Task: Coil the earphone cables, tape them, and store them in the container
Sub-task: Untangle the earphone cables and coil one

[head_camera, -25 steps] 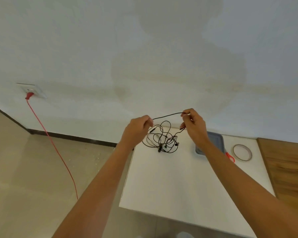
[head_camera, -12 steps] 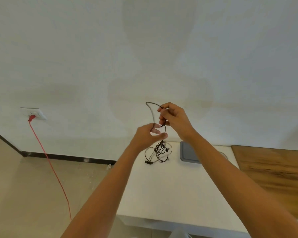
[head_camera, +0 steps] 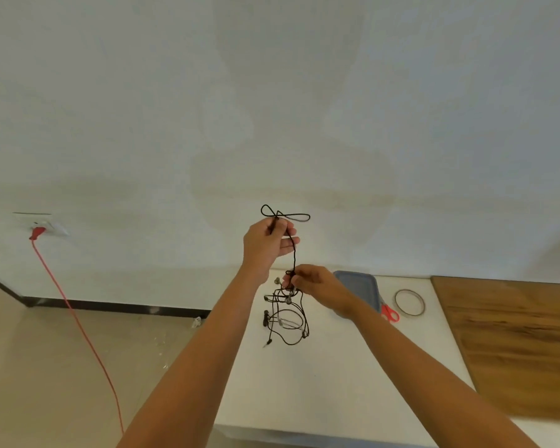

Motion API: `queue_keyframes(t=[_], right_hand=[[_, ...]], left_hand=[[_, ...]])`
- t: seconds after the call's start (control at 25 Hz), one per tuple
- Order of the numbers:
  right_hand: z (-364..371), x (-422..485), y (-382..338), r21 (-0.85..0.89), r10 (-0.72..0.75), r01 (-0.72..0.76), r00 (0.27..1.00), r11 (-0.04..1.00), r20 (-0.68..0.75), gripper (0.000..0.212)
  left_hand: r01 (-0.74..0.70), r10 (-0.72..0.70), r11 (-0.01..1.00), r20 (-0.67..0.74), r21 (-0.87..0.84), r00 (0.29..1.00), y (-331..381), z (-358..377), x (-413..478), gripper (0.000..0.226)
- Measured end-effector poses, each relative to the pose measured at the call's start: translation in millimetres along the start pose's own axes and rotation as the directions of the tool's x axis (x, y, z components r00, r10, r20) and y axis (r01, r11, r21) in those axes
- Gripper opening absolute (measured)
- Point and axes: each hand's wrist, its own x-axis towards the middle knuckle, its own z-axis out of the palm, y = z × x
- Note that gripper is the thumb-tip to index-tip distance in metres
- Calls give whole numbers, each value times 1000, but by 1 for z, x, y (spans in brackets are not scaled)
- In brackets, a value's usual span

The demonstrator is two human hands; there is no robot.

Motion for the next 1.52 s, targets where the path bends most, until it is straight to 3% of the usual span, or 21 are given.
queue_keyframes(t=[0.2, 0.28, 0.36, 0.44, 0.64, 0.8, 0.88, 1.08, 1.2, 1.32, 1.52], right_hand=[[-3, 9, 3, 86, 16, 8, 959, 996, -283, 11], [-5, 14, -3, 44, -14, 34, 924, 998, -383, 12], [-6, 20, -11, -71, -57, 31, 914, 997, -401, 13], [-8, 26, -15, -135, -64, 13, 925, 991, -374, 14], [-18, 27, -21, -86, -45, 10, 907, 996, -419, 18], [-28, 26, -34, 95, 29, 17, 882, 995, -471, 19], [-31, 23, -40, 58, 32, -3, 864, 998, -503, 20], [-35, 16, -45, -32, -36, 25, 906, 999, -422, 21], [-40, 12, -46, -88, -41, 11, 936, 996, -349, 22], [-41, 7, -43, -94, -41, 16, 961, 995, -273, 16], [-44, -2, -25, -131, 22, -54, 972, 990, -233, 20]], left_hand=[[-9, 5, 999, -98, -48, 995, -12, -14, 25, 23], [47, -46, 998, -36, 40, 998, -19, -15, 29, 15], [67, -91, 978, 117, 197, 989, -29, -15, 26, 7], [32, -111, 947, 230, 320, 967, -39, -13, 22, 22], [-10, -85, 950, 288, 313, 954, -42, -9, 16, 27], [-68, -23, 914, 218, 401, 976, -44, -10, 13, 11], [-57, -23, 920, 197, 389, 980, -44, -12, 11, 14], [-74, 38, 956, 129, 282, 991, -32, -19, 6, 22], [6, -7, 1000, 12, 29, 1000, -20, -23, 8, 27], [47, -55, 978, -35, -202, 998, -2, -28, 11, 28], [-169, 110, 912, -174, -375, 979, 53, -41, 18, 27]])
